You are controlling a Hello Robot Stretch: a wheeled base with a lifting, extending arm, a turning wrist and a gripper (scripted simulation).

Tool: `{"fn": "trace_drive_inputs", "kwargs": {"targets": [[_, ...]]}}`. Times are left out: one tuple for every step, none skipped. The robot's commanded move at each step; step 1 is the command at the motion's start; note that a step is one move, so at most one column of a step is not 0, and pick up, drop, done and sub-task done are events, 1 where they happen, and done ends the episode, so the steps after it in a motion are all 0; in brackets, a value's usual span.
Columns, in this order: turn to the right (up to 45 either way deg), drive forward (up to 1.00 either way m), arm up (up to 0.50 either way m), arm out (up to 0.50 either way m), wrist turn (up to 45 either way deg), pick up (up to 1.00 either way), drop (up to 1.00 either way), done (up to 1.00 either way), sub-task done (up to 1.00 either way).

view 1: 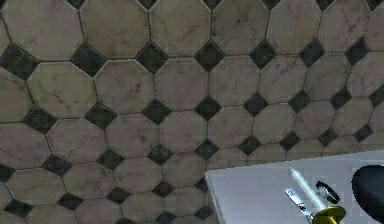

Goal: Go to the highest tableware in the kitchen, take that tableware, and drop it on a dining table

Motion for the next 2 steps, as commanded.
{"fn": "trace_drive_inputs", "kwargs": {"targets": [[0.0, 0.00, 0.00, -0.10, 0.0, 0.00, 0.00, 0.00, 0.00], [0.0, 0.00, 0.00, 0.00, 0.0, 0.00, 0.00, 1.00, 0.00]]}}
